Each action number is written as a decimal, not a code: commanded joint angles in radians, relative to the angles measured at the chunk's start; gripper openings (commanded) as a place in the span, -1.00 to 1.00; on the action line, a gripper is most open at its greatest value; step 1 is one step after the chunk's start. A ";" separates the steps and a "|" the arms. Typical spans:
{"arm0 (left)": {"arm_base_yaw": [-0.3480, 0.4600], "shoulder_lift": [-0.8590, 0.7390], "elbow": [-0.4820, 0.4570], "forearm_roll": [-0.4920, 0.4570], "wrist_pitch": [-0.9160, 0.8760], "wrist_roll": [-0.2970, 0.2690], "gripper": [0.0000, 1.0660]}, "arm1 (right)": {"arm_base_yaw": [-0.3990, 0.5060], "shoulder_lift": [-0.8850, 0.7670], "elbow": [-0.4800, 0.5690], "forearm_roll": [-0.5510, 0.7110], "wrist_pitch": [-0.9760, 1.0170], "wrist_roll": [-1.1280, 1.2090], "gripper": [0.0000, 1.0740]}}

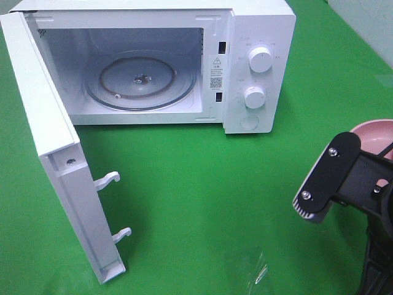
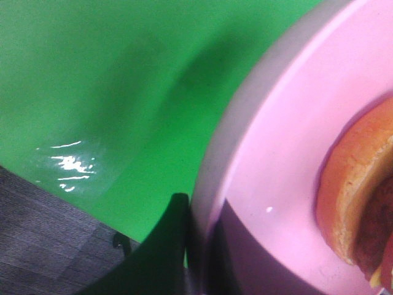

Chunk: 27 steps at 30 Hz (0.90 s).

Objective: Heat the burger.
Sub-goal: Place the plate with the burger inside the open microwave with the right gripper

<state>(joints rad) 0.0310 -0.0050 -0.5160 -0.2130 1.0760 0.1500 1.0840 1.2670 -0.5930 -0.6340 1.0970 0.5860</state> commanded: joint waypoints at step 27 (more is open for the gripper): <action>-0.005 -0.022 0.000 0.000 -0.001 0.003 0.83 | 0.402 -0.006 0.006 -0.079 0.040 0.046 -0.94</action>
<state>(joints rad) 0.0310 -0.0050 -0.5160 -0.2130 1.0760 0.1500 1.4810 1.2670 -0.5930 -0.6420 1.0940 0.6290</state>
